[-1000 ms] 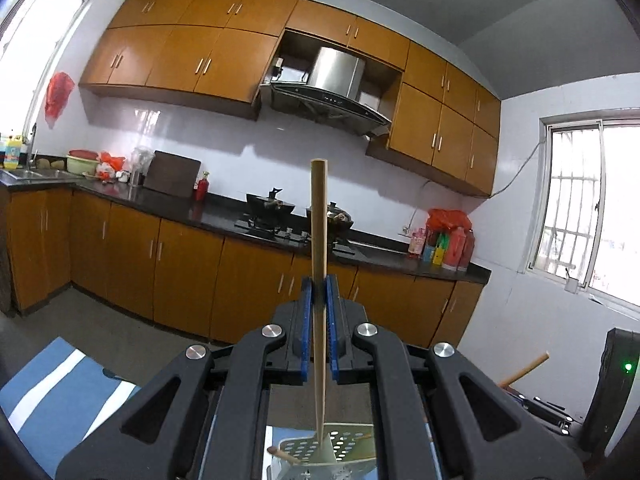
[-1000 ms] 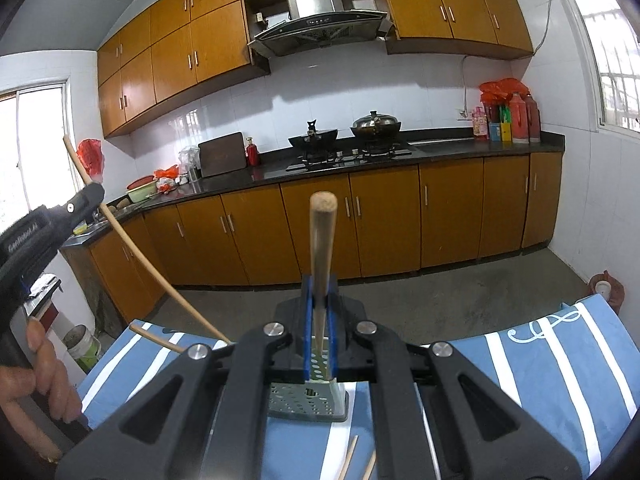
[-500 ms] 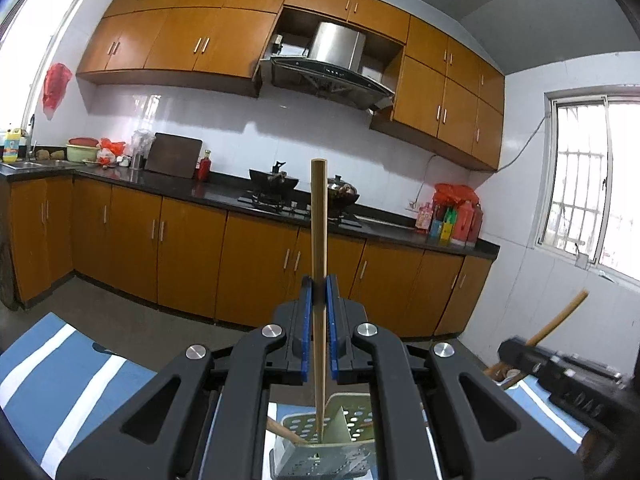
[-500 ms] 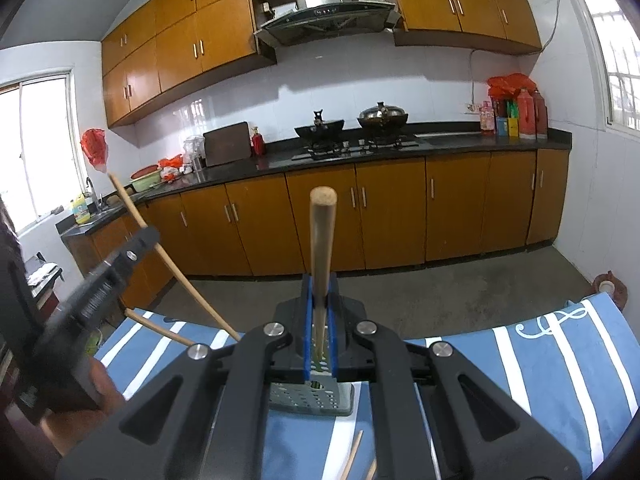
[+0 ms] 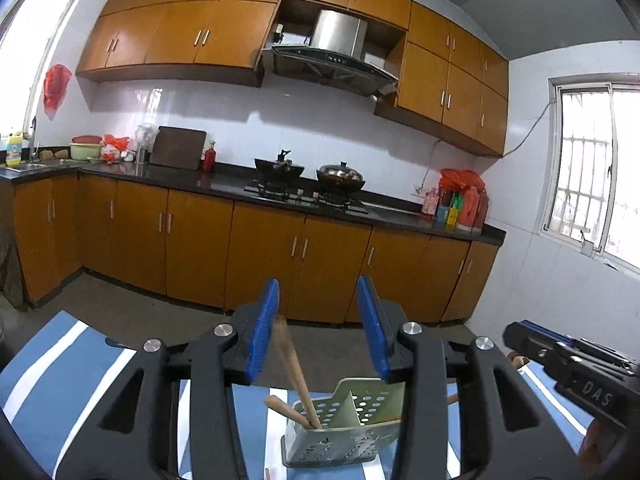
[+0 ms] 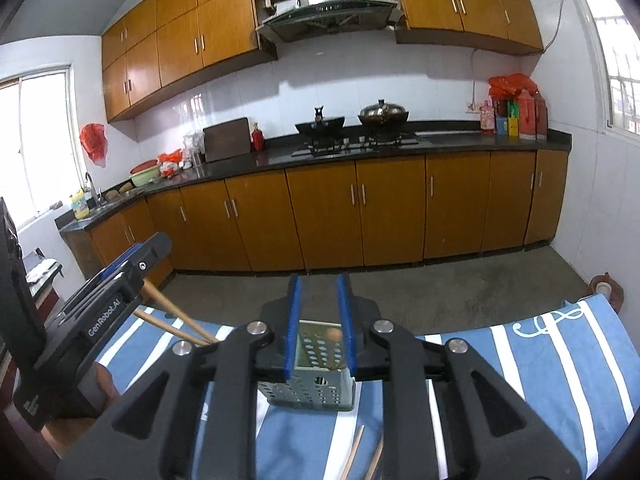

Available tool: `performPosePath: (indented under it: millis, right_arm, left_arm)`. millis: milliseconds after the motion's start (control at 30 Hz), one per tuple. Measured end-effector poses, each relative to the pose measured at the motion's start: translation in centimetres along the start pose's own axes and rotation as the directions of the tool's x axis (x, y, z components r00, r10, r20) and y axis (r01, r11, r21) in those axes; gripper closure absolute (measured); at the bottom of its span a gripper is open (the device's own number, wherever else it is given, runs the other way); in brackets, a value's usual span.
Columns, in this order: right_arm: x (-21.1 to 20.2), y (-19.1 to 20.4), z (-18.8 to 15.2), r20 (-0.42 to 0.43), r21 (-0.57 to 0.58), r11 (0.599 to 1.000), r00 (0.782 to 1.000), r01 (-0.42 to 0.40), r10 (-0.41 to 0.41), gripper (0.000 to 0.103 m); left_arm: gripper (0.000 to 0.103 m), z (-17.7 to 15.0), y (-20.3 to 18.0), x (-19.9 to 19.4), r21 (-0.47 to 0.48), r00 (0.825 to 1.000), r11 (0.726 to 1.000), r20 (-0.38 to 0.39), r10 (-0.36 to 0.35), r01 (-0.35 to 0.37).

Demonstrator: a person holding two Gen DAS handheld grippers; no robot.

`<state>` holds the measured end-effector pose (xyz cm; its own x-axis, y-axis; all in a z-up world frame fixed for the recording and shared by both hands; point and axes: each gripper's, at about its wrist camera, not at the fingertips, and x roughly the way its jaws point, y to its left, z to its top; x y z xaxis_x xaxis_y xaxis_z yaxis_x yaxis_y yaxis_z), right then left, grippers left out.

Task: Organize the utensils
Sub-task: 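Open the left tool over the holder while the right tool releases its chopstick into it, then move both open tools back down to the remaining chopsticks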

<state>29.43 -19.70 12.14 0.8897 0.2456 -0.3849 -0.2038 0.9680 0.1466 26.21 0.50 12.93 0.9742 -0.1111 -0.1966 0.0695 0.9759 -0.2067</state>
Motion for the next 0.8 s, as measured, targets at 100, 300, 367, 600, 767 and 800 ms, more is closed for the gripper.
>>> performPosePath:
  millis: [100,300,367,600,767,800]
  right_arm:
    - [-1.8,-0.2,0.0,0.035,0.000,1.000,0.999,0.006,-0.006,0.080]
    - [-6.4,-2.6,-2.4,0.077,0.026,0.999,0.996,0.041,-0.043,0.075]
    - [-6.9,-3.9,-4.5,0.043,0.040,0.996,0.996,0.080,-0.081,0.075]
    - [-3.2,-7.9,-14.7,-0.245,0.102,0.980,0.959,0.174,-0.145,0.075]
    - [-0.8,-7.5,-20.9,-0.390,0.123,0.981,0.916,0.149,-0.091,0.076]
    - [-0.4,-6.9,-21.8,-0.411,0.108,0.984,0.908,0.141,-0.085,0.076]
  left_arm:
    - [0.062,0.5,0.4,-0.9,-0.013,1.000,1.000,0.002,-0.002,0.002]
    - [0.062,0.6,2.3,-4.8,-0.014,1.000,1.000,0.000,0.005,-0.005]
    - [0.062,-0.2,3.4,-5.9,-0.011,0.999,1.000,-0.024,0.024,-0.024]
    - [0.060,-8.8,8.2,-7.9,0.051,0.963,0.991,-0.236,0.133,-0.125]
    - [0.060,-14.4,10.4,-7.6,0.043,0.908,0.989,-0.393,0.144,-0.139]
    - [0.060,-15.3,10.4,-7.6,0.040,0.900,0.990,-0.413,0.141,-0.136]
